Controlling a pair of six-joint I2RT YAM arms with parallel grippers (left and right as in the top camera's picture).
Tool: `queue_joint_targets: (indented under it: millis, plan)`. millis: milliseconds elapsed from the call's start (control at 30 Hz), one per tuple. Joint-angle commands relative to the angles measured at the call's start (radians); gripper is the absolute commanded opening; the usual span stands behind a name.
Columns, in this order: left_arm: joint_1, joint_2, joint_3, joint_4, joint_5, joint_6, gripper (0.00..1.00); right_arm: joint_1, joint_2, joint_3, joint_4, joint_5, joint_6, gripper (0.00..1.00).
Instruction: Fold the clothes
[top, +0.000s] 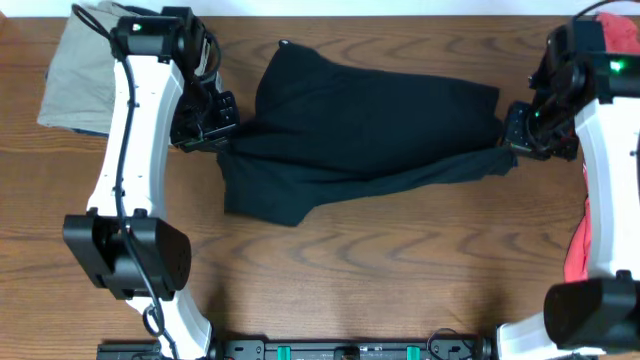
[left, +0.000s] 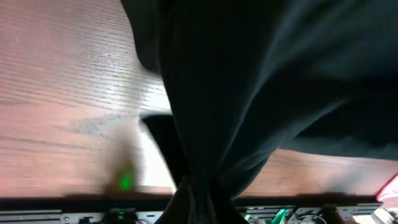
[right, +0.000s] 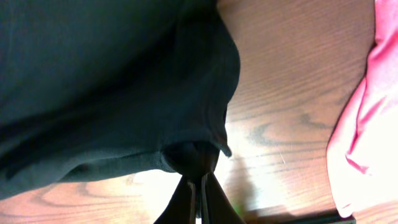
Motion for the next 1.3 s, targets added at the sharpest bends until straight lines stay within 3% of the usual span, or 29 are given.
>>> queue_joint_targets:
  millis: [0,267,600,700,733,900,967,1167,1267]
  plan:
    - [0.002,-0.006,-0.030,-0.078,0.001,0.050,0.06,0.001,-0.047,-0.050,-0.004,0.005,0.025,0.01]
    - [-0.006,-0.122,-0.364,-0.033,-0.060,0.047,0.06,0.001,-0.054,-0.221,0.025,0.078,0.063,0.01]
    - [-0.007,-0.520,-0.710,0.108,-0.058,-0.104,0.08,0.002,-0.147,-0.390,0.056,0.045,0.092,0.01]
    - [-0.009,-0.600,-0.752,0.110,-0.056,-0.111,0.17,0.002,-0.213,-0.462,0.073,0.035,0.092,0.01]
    - [-0.009,-0.619,-0.763,0.111,-0.056,-0.111,0.27,0.002,-0.234,-0.488,0.085,0.034,0.097,0.03]
    - [-0.009,-0.640,-0.807,0.118,-0.055,-0.112,0.51,0.002,-0.291,-0.576,0.129,0.032,0.104,0.09]
    - [-0.009,-0.634,-0.827,0.132,-0.047,-0.112,0.57,0.002,-0.292,-0.591,0.141,0.029,0.106,0.16]
    - [-0.009,-0.632,-0.961,0.184,-0.008,-0.111,0.61,0.002,-0.291,-0.598,0.158,0.030,0.101,0.60]
    - [-0.020,-0.633,-1.035,0.195,0.030,-0.108,0.60,0.002,-0.291,-0.598,0.165,0.029,0.101,0.67]
